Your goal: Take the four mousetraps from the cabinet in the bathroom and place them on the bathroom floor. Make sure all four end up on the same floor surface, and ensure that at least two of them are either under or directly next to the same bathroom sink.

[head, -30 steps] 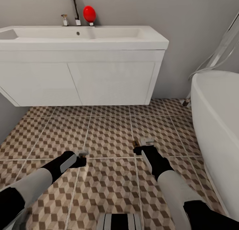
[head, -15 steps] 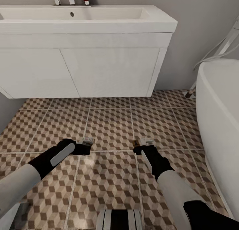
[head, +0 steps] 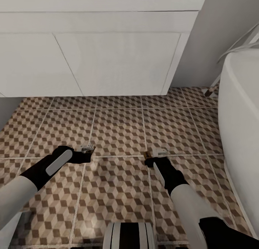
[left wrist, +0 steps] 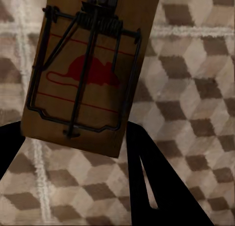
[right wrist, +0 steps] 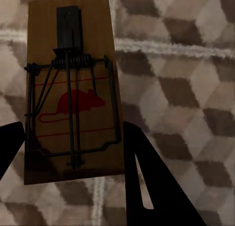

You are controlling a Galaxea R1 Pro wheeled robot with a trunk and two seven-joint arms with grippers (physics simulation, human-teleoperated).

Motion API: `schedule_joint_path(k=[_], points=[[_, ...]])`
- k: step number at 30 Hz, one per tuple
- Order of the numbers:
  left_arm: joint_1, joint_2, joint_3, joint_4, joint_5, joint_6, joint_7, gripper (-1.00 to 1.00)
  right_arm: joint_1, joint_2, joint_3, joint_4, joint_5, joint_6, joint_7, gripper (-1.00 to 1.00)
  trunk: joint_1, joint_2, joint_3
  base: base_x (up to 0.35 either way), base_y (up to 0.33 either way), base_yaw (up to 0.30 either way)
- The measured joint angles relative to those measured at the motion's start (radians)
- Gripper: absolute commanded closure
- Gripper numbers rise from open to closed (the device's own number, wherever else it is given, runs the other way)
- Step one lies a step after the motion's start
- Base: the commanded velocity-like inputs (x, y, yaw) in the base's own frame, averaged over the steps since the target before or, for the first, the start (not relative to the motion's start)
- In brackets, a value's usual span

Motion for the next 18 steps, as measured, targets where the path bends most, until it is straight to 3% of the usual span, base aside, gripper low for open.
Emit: schedule_joint_path(k=[6, 14, 18], points=[[0.000, 0.000, -0.001, 0.059, 0.001, -0.004, -0.001, 1.00, 0.000, 0.000, 0.000, -0.042, 0.001, 0.003, -0.001, 1.00, 0.003, -0.001, -0.033, 0.000, 0.000, 0.000], [0.000, 0.000, -0.001, 0.065, 0.000, -0.005, -0.001, 1.00, 0.001, 0.000, 0.007, -0.275, 0.003, 0.125, -0.003, 1.00, 0.006, -0.003, -0.076, 0.000, 0.000, 0.000], [0.000, 0.000, -0.001, 0.060, 0.000, -0.005, -0.001, 1.00, 0.000, 0.000, 0.079, -0.368, 0.004, 0.168, -0.004, 1.00, 0.008, -0.004, -0.098, 0.000, 0.000, 0.000]])
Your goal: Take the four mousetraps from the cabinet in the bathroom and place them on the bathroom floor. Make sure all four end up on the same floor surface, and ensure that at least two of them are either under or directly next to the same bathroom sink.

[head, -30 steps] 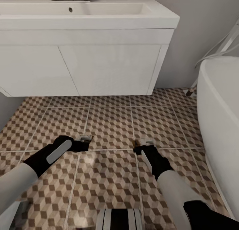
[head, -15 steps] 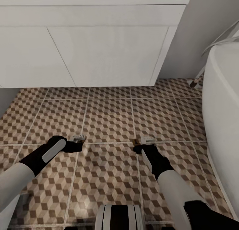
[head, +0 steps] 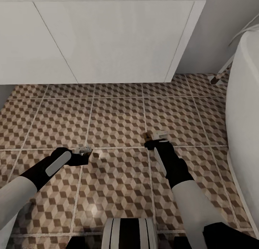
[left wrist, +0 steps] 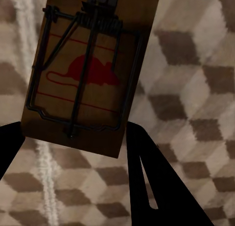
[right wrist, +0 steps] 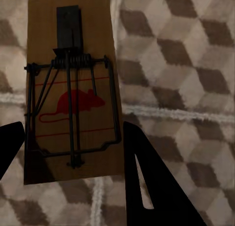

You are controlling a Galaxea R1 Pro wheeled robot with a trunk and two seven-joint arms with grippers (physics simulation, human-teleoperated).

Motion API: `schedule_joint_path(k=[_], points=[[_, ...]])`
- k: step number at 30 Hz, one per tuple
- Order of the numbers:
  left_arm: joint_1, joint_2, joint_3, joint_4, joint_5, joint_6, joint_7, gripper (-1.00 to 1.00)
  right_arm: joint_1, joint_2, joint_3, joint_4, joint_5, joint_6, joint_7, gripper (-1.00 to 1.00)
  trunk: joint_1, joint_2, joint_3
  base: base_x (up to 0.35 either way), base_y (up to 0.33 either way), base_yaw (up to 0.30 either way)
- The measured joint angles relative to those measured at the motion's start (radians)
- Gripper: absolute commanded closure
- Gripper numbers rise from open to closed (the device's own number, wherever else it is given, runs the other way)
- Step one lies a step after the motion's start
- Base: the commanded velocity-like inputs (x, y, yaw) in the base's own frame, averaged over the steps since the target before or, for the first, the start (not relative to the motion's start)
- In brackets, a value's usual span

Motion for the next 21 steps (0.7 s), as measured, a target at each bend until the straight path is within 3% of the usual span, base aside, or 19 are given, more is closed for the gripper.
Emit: schedule_joint_path(k=[2, 4, 9, 12, 16, 21], points=[[0.000, 0.000, 0.000, -0.002, 0.000, 0.000, 0.000, 1.00, 0.000, 0.000, 0.047, -0.028, 0.001, 0.011, -0.001, 1.00, 0.001, 0.000, -0.011, 0.000, 0.000, 0.000], [0.000, 0.000, 0.001, -0.004, 0.000, 0.000, 0.000, 1.00, 0.001, 0.000, 0.066, -0.037, 0.002, 0.015, -0.001, 1.00, 0.002, -0.001, -0.022, 0.000, 0.000, 0.000], [0.000, 0.001, 0.005, -0.020, 0.000, 0.001, 0.000, 1.00, 0.001, 0.000, 0.082, -0.052, 0.003, 0.019, -0.001, 1.00, 0.004, -0.002, -0.049, 0.000, 0.000, 0.000], [0.000, 0.010, 0.007, -0.071, -0.003, 0.004, 0.001, 1.00, 0.000, 0.000, 0.084, -0.064, 0.003, 0.019, -0.001, 1.00, 0.005, -0.003, -0.065, 0.000, 0.000, 0.000], [0.000, 0.055, 0.012, -0.194, -0.007, 0.006, 0.002, 1.00, 0.001, 0.000, 0.085, -0.073, 0.003, 0.020, -0.001, 1.00, 0.007, -0.004, -0.087, 0.000, 0.000, 0.000], [0.000, 0.135, 0.065, -0.354, -0.008, 0.009, 0.002, 1.00, 0.001, 0.000, 0.085, -0.075, 0.003, 0.020, -0.001, 1.00, 0.008, -0.004, -0.099, 0.000, 0.000, 0.000]])
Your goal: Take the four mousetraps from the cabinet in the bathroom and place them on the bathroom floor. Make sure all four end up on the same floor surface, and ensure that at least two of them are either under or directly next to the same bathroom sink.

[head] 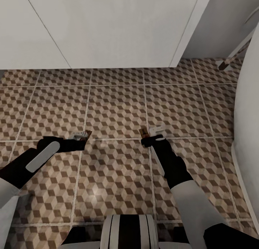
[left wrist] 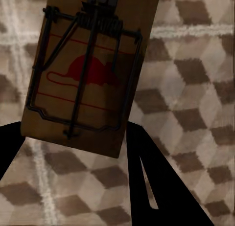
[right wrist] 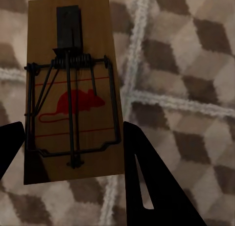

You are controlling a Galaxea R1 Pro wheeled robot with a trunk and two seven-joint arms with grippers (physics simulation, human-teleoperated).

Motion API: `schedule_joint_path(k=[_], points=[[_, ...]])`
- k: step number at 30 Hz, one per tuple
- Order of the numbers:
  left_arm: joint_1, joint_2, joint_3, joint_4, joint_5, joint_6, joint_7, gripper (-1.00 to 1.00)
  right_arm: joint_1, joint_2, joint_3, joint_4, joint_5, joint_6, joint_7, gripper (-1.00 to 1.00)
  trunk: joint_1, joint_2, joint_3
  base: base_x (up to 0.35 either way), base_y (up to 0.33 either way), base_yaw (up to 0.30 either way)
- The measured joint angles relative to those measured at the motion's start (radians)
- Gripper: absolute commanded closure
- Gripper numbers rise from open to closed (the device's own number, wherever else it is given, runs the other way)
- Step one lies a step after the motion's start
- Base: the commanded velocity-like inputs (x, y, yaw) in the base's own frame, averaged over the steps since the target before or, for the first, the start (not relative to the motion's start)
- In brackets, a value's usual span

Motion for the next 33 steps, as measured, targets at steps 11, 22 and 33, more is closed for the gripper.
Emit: schedule_joint_path(k=[11, 22, 33], points=[[0.000, 0.050, 0.032, -0.047, 0.002, -0.001, -0.001, 1.00, 0.000, 0.000, 0.002, -0.009, -0.001, 0.000, 0.000, 1.00, 0.000, 0.000, -0.006, 0.000, 0.000, 0.000], [0.000, 0.021, 0.121, -0.035, -0.023, -0.002, 0.012, 1.00, 0.000, 0.000, 0.023, -0.064, -0.001, 0.000, -0.001, 1.00, 0.000, 0.000, -0.006, 0.000, 0.000, 0.000], [-0.008, -0.227, 0.134, 0.168, -0.166, -0.004, 0.272, 1.00, -0.003, 0.000, 0.068, -0.136, 0.004, 0.060, -0.007, 1.00, 0.000, 0.000, -0.006, 0.000, 0.000, 0.000]])
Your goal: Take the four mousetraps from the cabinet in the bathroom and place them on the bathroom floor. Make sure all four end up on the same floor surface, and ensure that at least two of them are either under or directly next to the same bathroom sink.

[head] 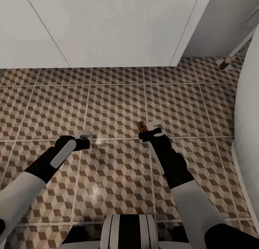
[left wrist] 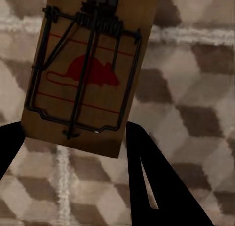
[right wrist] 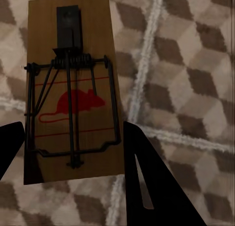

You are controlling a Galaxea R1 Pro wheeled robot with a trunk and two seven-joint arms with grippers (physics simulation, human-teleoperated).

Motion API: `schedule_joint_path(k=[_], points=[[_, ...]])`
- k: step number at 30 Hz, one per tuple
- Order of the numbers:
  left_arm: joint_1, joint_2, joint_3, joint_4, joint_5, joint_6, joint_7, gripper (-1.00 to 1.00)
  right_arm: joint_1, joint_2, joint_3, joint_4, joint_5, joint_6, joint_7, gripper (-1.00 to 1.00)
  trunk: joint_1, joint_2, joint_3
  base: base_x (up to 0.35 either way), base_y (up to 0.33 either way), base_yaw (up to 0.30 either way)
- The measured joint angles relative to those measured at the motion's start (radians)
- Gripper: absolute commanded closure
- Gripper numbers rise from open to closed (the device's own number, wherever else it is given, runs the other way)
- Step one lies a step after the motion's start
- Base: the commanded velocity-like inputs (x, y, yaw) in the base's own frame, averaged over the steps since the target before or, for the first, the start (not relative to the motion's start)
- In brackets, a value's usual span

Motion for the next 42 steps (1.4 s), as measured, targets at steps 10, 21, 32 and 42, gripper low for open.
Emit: schedule_joint_path(k=[10, 21, 32, 42], points=[[-0.116, -0.133, 0.002, 0.162, -0.095, -0.002, -0.026, 1.00, -0.050, 0.000, 0.001, -0.002, 0.002, 0.020, -0.020, 1.00, 0.000, 0.000, 0.000, 0.000, 0.000, 0.000], [-0.274, -0.161, 0.053, 0.253, -0.096, 0.002, -0.083, 1.00, -0.217, 0.000, 0.000, 0.171, 0.006, 0.015, -0.015, 1.00, 0.000, 0.000, 0.000, 0.000, 0.000, 0.000], [-0.400, -0.166, 0.060, 0.476, -0.099, 0.002, -0.084, 1.00, -0.415, 0.000, -0.002, 0.469, 0.001, -0.048, -0.012, 1.00, 0.000, 0.000, 0.000, 0.000, 0.000, 0.000], [-0.433, -0.161, 0.061, 0.558, -0.096, -0.004, -0.139, 1.00, -0.472, 0.000, -0.006, 0.575, -0.003, -0.131, -0.012, 1.00, 0.000, 0.000, 0.000, 0.000, 0.000, 0.000]])
